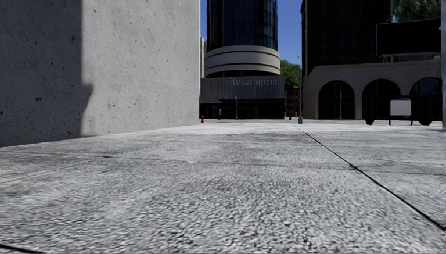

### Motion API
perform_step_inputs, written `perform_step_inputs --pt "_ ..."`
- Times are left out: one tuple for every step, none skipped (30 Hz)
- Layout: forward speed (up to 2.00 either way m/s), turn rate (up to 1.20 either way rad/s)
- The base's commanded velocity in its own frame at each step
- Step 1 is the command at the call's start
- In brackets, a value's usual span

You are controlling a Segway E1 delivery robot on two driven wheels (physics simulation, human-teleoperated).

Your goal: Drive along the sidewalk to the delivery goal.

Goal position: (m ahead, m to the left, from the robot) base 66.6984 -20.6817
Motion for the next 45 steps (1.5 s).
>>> perform_step_inputs --pt "2.00 -0.43" --pt "2.00 -0.43" --pt "2.00 -0.43" --pt "2.00 -0.43" --pt "2.00 -0.43" --pt "2.00 -0.43" --pt "2.00 -0.43" --pt "2.00 -0.43" --pt "2.00 -0.43" --pt "2.00 -0.43" --pt "2.00 -0.43" --pt "2.00 -0.43" --pt "2.00 -0.43" --pt "2.00 -0.43" --pt "2.00 -0.43" --pt "2.00 -0.43" --pt "2.00 -0.43" --pt "2.00 -0.43" --pt "2.00 -0.43" --pt "2.00 -0.43" --pt "2.00 -0.43" --pt "2.00 -0.43" --pt "2.00 -0.43" --pt "2.00 -0.43" --pt "2.00 -0.43" --pt "2.00 -0.43" --pt "2.00 -0.43" --pt "2.00 -0.43" --pt "2.00 -0.43" --pt "2.00 -0.43" --pt "2.00 -0.43" --pt "2.00 -0.43" --pt "2.00 -0.43" --pt "2.00 -0.43" --pt "2.00 -0.43" --pt "2.00 -0.43" --pt "2.00 -0.43" --pt "2.00 -0.35" --pt "2.00 -0.26" --pt "2.00 -0.20" --pt "2.00 -0.03" --pt "2.00 -0.03" --pt "2.00 0.00" --pt "2.00 0.00" --pt "2.00 0.00"
